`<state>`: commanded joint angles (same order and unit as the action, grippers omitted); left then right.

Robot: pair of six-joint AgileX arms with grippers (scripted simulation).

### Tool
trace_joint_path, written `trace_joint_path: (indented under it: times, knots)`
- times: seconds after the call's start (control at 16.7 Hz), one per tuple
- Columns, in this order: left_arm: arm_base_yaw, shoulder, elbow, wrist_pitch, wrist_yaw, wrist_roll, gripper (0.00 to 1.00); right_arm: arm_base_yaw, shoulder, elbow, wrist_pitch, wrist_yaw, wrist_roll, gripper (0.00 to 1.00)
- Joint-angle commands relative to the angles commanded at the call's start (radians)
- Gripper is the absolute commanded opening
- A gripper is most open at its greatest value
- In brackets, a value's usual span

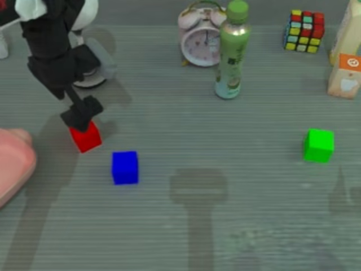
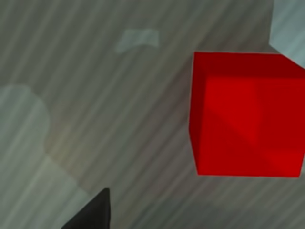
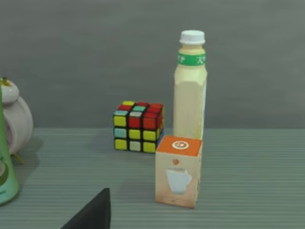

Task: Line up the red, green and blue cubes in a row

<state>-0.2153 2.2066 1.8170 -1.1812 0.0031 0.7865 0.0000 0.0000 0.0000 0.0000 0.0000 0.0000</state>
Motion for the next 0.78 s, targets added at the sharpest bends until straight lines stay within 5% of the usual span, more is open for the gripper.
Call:
trace_joint_path:
  times: [0.36, 0.78]
  knots:
    - [0.004, 0.004, -0.015, 0.019, 0.0, 0.0, 1.0, 0.0, 0.0, 0.0, 0.0, 0.0, 0.0, 1.0]
    - [0.001, 0.092, -0.164, 0.26, 0.001, 0.003, 1.0, 0.0, 0.0, 0.0, 0.0, 0.0, 0.0, 1.0]
